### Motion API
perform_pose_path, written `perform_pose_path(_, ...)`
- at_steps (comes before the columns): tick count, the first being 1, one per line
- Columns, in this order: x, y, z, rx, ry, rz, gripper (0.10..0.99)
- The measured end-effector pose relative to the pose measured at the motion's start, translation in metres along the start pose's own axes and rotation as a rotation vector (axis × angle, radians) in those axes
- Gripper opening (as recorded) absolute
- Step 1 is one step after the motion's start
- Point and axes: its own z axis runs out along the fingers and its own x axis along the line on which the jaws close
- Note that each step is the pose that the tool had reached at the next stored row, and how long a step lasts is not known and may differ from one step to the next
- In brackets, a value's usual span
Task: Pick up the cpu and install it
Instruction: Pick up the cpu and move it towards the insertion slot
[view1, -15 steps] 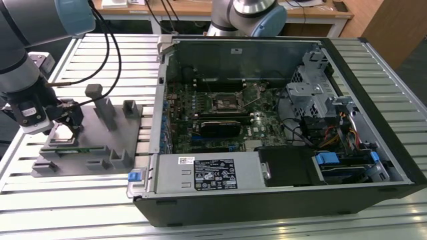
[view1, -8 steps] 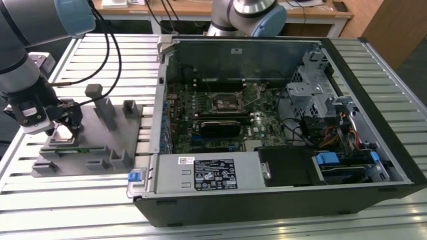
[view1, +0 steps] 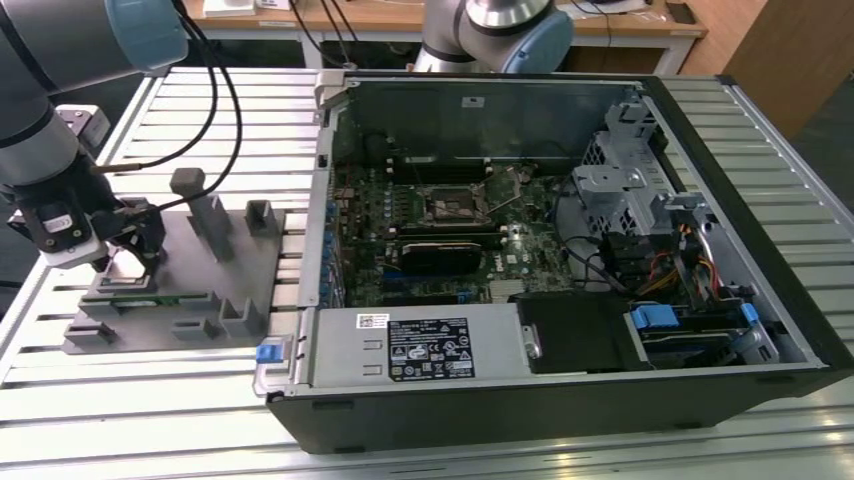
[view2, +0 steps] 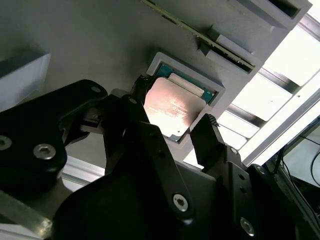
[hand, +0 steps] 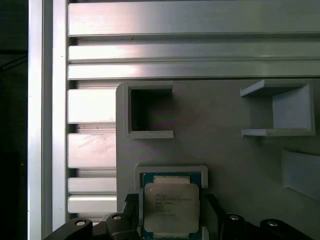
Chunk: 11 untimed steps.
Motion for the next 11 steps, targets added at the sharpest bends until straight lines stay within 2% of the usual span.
perform_pose_path(10, 0.0004, 0.0, 0.0005, 0.0, -0.0017, -0.002, 0.616)
perform_pose_path(11, 0.0004, 0.0, 0.0005, 0.0, -0.0017, -0.002, 0.549)
